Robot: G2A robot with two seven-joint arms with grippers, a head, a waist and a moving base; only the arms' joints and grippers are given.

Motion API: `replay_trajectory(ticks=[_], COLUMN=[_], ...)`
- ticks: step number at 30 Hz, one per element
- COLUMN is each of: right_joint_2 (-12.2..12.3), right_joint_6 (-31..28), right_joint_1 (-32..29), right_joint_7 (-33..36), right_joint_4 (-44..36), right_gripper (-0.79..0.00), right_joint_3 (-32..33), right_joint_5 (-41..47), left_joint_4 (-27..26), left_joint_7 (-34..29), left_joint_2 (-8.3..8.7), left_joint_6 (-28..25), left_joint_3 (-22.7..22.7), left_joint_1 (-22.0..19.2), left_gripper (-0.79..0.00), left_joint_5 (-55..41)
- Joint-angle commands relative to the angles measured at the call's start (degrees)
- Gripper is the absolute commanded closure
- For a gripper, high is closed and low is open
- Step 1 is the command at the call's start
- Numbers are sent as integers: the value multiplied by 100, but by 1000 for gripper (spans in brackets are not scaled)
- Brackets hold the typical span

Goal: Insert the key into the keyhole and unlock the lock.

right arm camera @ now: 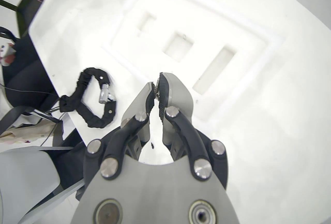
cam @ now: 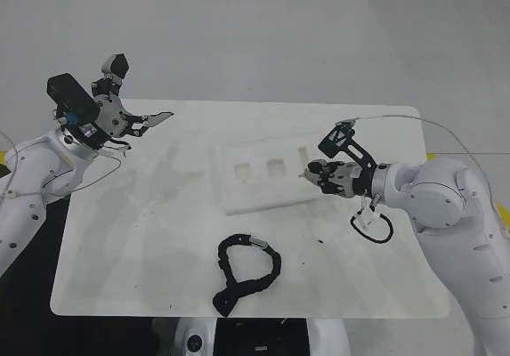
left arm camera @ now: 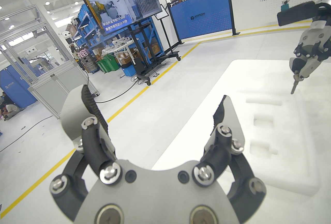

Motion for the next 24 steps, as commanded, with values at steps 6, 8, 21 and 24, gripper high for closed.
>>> replay_trajectory(ticks=[6, 8, 21, 24], right_joint_2=[28, 34, 82, 82], right_joint_6=[-516, -654, -1156, -1156], right_joint_1=[-229, -261, -368, -368], right_joint_7=[-389, -431, -751, -751], right_joint_4=[-170, -142, 101, 101], right_gripper=[0, 0, 0, 0], right_joint_3=[169, 177, 339, 339], right_joint_5=[962, 1190, 1706, 1706], left_joint_4=[0, 0, 0, 0], left_joint_7=[0, 0, 0, 0], left_joint_2=[0, 0, 0, 0], left_joint_6=[0, 0, 0, 0], left_joint_3=[0, 0, 0, 0], left_joint_1=[0, 0, 0, 0], left_gripper=[-785, -785, -785, -785], left_joint_5=[0, 0, 0, 0])
